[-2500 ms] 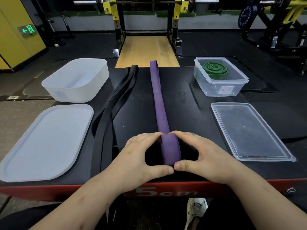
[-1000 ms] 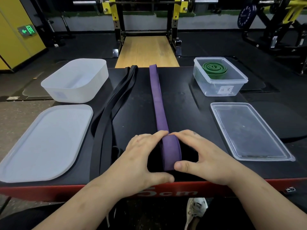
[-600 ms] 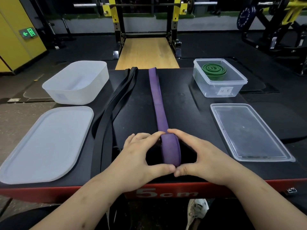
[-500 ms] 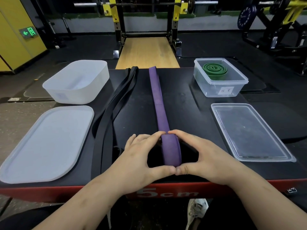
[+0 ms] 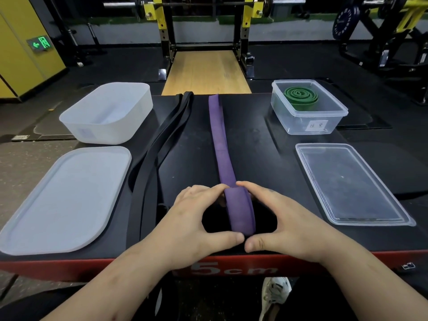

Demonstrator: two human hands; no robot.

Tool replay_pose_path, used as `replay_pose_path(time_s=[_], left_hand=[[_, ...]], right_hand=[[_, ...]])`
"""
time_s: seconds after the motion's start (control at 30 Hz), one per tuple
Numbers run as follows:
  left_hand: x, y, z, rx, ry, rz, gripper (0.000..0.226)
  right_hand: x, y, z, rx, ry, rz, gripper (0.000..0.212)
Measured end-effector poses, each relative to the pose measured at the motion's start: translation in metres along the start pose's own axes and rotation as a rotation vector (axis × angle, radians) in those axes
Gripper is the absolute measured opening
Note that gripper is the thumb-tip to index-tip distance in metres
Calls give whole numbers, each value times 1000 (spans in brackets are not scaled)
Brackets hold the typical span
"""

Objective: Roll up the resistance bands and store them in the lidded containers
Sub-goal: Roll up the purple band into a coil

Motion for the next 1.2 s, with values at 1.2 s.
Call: replay_pose_path(time_s=[1.2], left_hand=[[11, 4, -1, 25, -37, -17, 79]], right_hand=[[3, 6, -1, 4, -13, -102, 96]])
Point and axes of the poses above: each hand's wrist, its own z-axis away from the middle knuckle, its own y-axis out of the back of the hand, x = y × z, the point moved 6 cm from there along -z, towards the middle knuckle, and after that the axes turned 1 degree about -x, right-handed, at the moved point
